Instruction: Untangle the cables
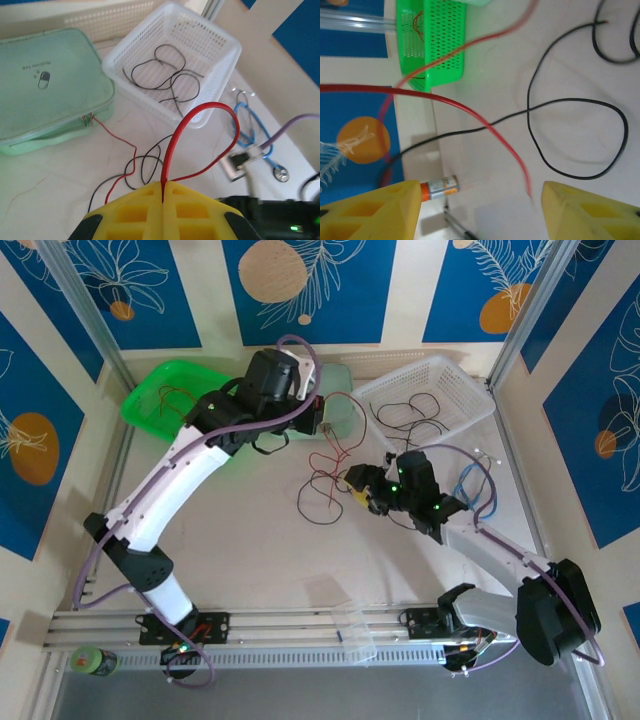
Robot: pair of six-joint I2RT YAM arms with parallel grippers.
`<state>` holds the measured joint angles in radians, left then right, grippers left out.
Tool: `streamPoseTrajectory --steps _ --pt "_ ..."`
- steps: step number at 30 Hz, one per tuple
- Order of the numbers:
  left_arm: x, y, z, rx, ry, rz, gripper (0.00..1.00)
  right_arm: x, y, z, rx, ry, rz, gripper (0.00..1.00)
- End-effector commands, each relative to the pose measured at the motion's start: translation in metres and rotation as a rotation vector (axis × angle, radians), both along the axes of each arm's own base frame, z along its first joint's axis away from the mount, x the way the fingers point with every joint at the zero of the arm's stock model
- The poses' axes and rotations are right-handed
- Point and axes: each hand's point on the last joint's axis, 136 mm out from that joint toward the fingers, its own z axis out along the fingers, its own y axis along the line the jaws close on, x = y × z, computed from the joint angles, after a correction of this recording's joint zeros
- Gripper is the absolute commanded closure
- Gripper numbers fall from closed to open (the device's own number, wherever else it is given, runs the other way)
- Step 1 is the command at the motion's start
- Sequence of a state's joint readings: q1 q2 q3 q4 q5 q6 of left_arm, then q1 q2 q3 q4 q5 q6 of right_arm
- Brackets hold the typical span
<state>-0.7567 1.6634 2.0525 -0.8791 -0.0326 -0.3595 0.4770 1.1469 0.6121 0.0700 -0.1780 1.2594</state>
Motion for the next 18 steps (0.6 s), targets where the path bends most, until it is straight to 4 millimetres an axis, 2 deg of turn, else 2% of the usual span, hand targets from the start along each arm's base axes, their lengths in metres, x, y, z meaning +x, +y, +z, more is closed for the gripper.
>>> streamPoseTrajectory --steps 1,4,6,10,13,18 --pt "-0.01 -0.001 0.041 -0.058 -0.078 -0.045 1.0 -0.004 0.008 0.009 0.072 0.039 0.008 0.36" --pt "-0.01 -0.001 0.054 -0.072 -0.106 -0.046 1.0 -0.007 0.009 0.022 -0.189 -0.17 0.141 0.35" --pt "-0.008 -0.002 0.059 -0.078 -0.118 -0.044 1.0 -0.013 0.022 0.033 -0.323 -0.403 0.288 0.34" --pt "-0.006 -0.003 0.067 -0.092 -0.135 -0.042 1.0 -0.03 0.046 0.029 -0.525 -0.841 0.46 0.28" --pt "-0.006 -0.003 0.077 -0.107 -0.152 -0.04 1.0 -0.02 0.053 0.025 -0.602 -1.001 0.472 0.25" --pt "-0.007 -0.003 0.09 -0.133 -0.175 -0.038 1.0 0.015 0.074 0.031 -0.693 -1.176 0.43 0.22"
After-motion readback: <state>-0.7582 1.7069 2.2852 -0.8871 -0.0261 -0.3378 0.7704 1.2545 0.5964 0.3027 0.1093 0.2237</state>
